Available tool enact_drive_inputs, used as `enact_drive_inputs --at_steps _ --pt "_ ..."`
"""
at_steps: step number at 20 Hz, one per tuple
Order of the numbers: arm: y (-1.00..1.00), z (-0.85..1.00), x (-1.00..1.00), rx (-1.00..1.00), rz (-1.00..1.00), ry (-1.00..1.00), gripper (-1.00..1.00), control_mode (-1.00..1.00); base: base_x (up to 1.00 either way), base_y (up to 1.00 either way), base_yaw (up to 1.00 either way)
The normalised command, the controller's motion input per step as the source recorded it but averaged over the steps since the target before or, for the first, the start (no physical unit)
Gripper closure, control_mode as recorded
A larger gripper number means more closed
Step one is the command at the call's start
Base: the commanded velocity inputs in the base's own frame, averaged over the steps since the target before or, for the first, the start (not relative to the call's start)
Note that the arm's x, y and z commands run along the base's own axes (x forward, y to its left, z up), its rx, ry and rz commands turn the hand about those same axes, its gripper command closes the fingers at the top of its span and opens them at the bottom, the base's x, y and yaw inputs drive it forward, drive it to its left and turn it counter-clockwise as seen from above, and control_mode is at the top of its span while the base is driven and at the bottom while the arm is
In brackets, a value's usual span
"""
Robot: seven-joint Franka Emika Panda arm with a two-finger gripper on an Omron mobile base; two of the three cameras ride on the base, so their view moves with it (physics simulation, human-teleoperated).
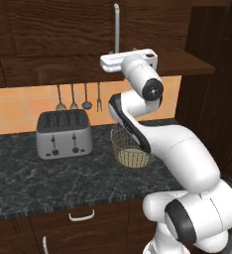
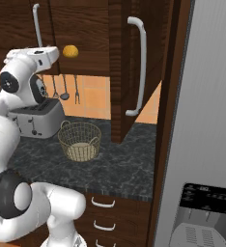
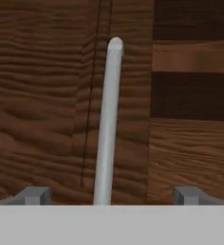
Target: Open the cabinet, pick up the bread from the cabinet and place it in the basket. Then move the basket to the dining counter.
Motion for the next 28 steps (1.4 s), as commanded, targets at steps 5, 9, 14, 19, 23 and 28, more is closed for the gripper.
enact_drive_inputs --at_steps 5,9,14,19,23,28 --pt "0.28 0.0 0.51 0.0 0.0 0.01 -1.0 -1.0 0.0 0.0 0.0" --pt "0.25 0.0 0.52 0.0 0.0 0.01 -1.0 -1.0 0.0 0.0 0.0" --pt "0.06 0.0 0.65 0.0 0.0 0.0 -1.0 -1.0 0.0 0.0 0.0" --pt "0.0 0.01 0.22 0.0 0.0 0.01 1.0 -1.0 0.0 0.0 0.0" --pt "0.0 0.0 -0.14 0.0 0.0 0.0 1.0 -1.0 0.0 0.0 0.0" --pt "0.25 0.0 -0.92 0.0 -0.03 0.0 1.0 -1.0 0.0 0.0 0.0"
